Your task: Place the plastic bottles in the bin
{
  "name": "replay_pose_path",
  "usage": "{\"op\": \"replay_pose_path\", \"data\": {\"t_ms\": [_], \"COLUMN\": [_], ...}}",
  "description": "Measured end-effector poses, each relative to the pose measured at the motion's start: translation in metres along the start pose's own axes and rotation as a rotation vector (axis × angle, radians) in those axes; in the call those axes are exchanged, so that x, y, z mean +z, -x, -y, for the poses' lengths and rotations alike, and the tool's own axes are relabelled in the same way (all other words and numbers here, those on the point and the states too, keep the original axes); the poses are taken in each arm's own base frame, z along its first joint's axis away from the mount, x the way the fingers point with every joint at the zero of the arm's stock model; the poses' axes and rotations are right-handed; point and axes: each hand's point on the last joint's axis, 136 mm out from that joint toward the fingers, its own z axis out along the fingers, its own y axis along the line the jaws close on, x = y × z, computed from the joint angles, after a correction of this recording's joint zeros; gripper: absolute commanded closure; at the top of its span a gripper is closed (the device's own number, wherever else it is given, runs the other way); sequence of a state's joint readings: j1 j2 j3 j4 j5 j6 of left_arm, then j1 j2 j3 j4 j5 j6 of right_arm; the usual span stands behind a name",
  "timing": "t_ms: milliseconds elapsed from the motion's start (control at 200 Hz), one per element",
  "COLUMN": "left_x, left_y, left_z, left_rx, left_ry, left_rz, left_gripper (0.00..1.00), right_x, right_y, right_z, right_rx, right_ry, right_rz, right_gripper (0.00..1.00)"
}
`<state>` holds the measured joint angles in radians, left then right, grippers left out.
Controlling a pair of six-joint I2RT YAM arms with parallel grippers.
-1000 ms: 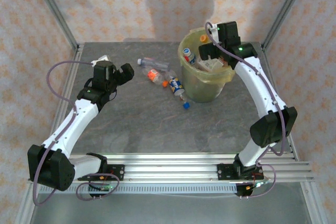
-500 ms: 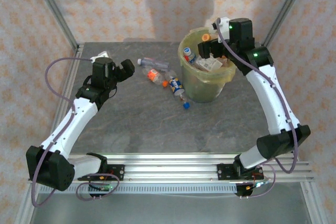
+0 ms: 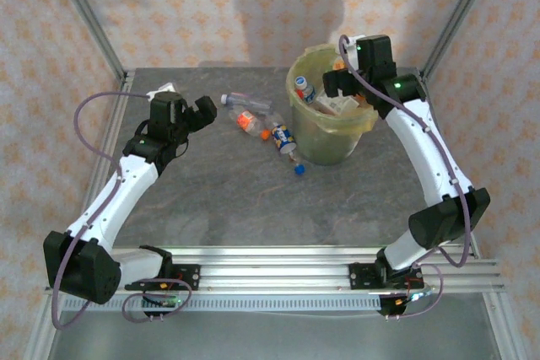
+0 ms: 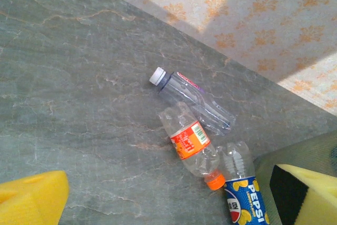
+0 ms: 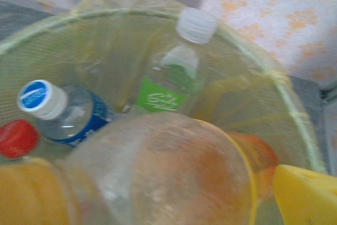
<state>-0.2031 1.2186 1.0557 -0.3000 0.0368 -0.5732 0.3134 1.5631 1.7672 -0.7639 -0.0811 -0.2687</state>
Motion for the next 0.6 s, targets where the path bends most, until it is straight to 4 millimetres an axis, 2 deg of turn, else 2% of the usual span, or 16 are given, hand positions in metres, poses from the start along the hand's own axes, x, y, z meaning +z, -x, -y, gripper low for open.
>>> {"op": "replay_pose_path", "data": {"t_ms": [115, 335, 475, 601], "left_x": [0.0, -0.001, -0.001, -0.001], "left_y": [0.0, 0.001, 0.0, 0.001], "left_z": [0.0, 0.0, -0.001, -0.002], "left_rx": [0.0, 0.003, 0.008, 0.008], "left_ry": [0.0, 0.0, 0.008, 0.012], "left_rz": [0.001, 0.001, -0.002, 0.003], "left_gripper": [0.0, 0.0, 0.0, 0.0], "right_x": [-0.002, -0.023, -0.028, -0.024], "right_y": [0.003, 0.027, 0.024, 0.017], "right_z": [-0.018, -0.044, -0.054, -0.052], "right_rx": [0.01, 0.068, 0.08, 0.073], "right_ry": [0.106, 0.279, 0.328, 0.28], "right_rz": [0.011, 0.07, 0.05, 0.029], "right_gripper": [0.01, 0.01, 0.01, 0.01]}}
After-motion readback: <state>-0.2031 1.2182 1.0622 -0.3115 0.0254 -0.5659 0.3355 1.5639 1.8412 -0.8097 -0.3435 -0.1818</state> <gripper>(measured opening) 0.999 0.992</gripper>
